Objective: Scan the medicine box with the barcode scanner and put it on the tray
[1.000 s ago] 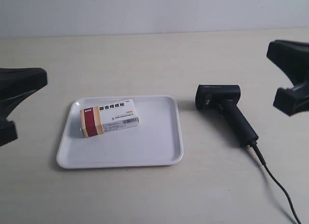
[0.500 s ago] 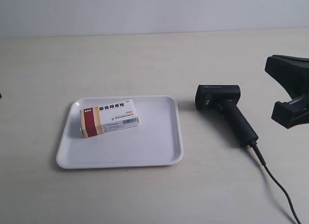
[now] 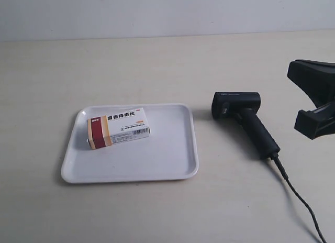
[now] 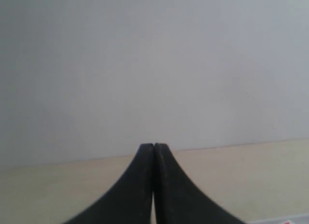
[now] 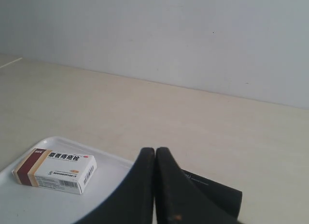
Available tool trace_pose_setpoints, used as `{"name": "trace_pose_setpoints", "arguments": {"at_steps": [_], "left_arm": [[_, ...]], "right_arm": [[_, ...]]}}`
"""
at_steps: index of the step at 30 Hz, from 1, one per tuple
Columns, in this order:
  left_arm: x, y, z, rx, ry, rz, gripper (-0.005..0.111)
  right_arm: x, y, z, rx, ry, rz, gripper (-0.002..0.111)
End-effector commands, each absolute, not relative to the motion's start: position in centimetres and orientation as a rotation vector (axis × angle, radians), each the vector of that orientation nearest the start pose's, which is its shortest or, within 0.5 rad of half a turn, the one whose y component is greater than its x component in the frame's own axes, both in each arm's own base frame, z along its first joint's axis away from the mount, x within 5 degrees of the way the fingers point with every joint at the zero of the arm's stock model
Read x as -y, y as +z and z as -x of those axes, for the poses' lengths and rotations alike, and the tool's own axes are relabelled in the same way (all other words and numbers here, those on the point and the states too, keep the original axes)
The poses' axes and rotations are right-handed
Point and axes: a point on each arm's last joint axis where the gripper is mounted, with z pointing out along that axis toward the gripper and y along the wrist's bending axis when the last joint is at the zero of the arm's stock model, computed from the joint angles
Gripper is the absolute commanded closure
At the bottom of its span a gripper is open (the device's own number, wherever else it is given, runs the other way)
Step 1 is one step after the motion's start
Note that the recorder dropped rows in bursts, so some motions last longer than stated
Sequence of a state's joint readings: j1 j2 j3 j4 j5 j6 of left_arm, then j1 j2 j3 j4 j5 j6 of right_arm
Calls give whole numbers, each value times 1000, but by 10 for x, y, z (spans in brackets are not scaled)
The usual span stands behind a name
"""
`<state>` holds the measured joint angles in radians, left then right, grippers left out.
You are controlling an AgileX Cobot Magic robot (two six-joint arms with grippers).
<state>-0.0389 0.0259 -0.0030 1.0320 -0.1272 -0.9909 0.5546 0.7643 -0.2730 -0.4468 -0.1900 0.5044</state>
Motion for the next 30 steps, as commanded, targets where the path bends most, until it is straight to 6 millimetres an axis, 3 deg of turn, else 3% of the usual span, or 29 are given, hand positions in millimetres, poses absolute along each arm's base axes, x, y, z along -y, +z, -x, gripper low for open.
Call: {"name": "trace_pose_setpoints", "arguments": {"at_steps": [1,9,30], "left_arm": [[5,218,-55,-1428,-68,-40,105],[1,193,-56,-1707,14,-59,105],[1,191,-55,-1731,14,-59,105]], "right_arm": [[-85,248,-123,-1743,516,503,108],[-85,248,-123,-1743,516,503,108],[-85,248,-123,-1743,515,505,108]]}}
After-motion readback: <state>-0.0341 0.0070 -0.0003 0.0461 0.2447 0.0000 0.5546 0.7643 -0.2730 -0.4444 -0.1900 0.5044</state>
